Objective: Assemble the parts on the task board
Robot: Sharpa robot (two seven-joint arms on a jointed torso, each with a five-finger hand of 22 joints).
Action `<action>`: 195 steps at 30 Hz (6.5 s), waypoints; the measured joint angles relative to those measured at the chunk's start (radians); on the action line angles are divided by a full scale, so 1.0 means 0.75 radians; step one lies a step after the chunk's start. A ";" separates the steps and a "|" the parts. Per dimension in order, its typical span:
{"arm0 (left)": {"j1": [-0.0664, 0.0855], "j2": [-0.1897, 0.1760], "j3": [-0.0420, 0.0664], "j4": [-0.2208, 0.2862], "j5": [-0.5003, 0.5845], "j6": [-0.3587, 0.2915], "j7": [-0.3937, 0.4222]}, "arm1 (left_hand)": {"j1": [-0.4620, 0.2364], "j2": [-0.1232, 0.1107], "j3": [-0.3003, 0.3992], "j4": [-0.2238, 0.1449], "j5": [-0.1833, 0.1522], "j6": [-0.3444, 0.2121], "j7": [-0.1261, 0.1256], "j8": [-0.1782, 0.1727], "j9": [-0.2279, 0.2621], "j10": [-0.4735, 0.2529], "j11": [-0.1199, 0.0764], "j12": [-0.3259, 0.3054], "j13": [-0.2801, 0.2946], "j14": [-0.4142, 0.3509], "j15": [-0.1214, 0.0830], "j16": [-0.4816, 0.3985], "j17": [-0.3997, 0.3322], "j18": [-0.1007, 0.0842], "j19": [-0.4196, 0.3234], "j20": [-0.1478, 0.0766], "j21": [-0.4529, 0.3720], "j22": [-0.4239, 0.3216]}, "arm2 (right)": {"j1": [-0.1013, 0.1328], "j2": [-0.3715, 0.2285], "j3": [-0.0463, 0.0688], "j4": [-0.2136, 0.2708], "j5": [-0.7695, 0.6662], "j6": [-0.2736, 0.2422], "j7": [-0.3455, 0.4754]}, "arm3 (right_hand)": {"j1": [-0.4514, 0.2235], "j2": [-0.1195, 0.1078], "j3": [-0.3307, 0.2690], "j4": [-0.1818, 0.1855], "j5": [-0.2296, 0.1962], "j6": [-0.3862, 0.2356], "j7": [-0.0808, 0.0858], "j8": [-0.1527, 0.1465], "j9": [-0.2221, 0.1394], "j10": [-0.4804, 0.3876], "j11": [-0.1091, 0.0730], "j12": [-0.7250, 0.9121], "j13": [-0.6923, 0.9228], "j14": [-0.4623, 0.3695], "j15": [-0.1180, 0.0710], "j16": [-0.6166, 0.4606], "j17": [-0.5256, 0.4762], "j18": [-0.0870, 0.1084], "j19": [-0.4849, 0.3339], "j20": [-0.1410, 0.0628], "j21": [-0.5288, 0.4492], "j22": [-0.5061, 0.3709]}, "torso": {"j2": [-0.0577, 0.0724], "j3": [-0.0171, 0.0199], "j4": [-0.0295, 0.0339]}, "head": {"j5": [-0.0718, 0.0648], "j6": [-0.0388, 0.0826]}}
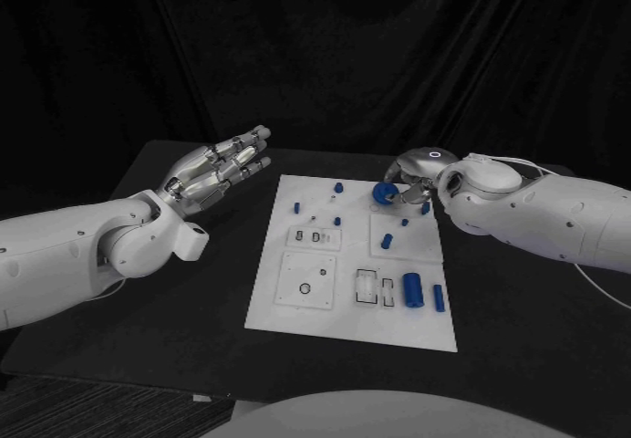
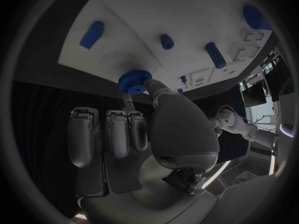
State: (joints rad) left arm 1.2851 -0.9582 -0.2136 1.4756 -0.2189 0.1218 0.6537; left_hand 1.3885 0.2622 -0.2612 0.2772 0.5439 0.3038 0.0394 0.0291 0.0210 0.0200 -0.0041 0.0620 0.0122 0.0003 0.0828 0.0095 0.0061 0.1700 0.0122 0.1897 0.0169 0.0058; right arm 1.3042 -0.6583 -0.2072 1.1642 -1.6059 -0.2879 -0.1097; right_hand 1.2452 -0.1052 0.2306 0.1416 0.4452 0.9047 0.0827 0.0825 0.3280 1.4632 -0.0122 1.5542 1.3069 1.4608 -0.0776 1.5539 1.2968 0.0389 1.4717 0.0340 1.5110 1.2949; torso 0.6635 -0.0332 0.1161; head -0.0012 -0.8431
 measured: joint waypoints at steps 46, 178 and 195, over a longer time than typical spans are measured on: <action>-0.001 -0.022 0.000 0.022 0.000 0.008 -0.043 | 0.035 -0.021 0.062 -0.011 0.031 0.012 0.012 0.000 0.000 0.006 0.011 0.016 0.002 -0.007 0.017 0.000 0.000 0.000 -0.001 0.000 0.000 0.000 | -0.004 0.304 0.005 -0.131 0.000 0.102 0.052 | 0.000 0.000 0.016 -0.016 -0.002 0.002 0.003 0.000 0.008 0.010 0.010 0.000 0.000 0.016 0.017 0.000 0.000 0.000 -0.011 0.012 0.000 0.000 | 0.001 -0.0010 0.0035 | -0.028 -0.013; -0.001 0.002 0.000 0.002 0.000 0.036 -0.070 | 0.084 -0.010 0.090 -0.039 0.092 0.069 0.036 0.021 0.009 0.005 0.032 0.031 0.001 0.010 0.033 0.000 0.000 0.000 -0.012 0.012 0.000 0.000 | -0.035 0.297 0.002 -0.197 0.043 0.130 0.102 | 0.008 0.068 0.154 -0.161 0.005 -0.248 -0.024 -0.004 -0.247 0.002 -0.031 0.000 0.000 0.011 -0.012 0.000 0.000 0.000 -0.014 -0.019 -0.061 0.000 | 0.000 -0.0005 -0.0012 | -0.024 -0.039; -0.003 0.001 0.000 -0.001 0.000 0.041 -0.075 | 0.084 -0.010 0.090 -0.039 0.092 0.069 0.036 0.030 0.009 0.005 0.032 0.031 0.001 0.010 0.033 0.000 0.000 0.000 -0.012 0.012 0.000 0.000 | 0.043 0.095 0.002 -0.004 0.044 -0.101 0.144 | -0.138 0.024 0.060 -0.009 -0.341 -0.199 -0.037 -0.004 -0.247 0.002 -0.031 0.000 0.000 0.011 -0.012 0.000 0.000 0.000 -0.014 -0.019 -0.061 0.000 | -0.001 0.0015 -0.0032 | -0.015 -0.039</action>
State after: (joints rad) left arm 1.2826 -0.9572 -0.2137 1.4752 -0.2192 0.1528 0.5976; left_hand 1.4514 0.2544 -0.1937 0.2482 0.6132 0.3558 0.0661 0.0520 0.0276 0.0234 0.0203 0.0851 0.0133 0.0076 0.1075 0.0096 0.0061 0.1699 0.0031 0.1984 0.0170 0.0057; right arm 1.3367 -0.5872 -0.2059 1.1609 -1.5732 -0.3635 -0.0020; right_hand 1.1420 -0.0869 0.2758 0.1350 0.1894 0.7555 0.0553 0.0796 0.1426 1.4650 -0.0354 1.5542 1.3069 1.4693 -0.0866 1.5539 1.2968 0.0391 1.4614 0.0199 1.4653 1.2949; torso 0.6630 -0.0320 0.1137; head -0.0121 -0.8721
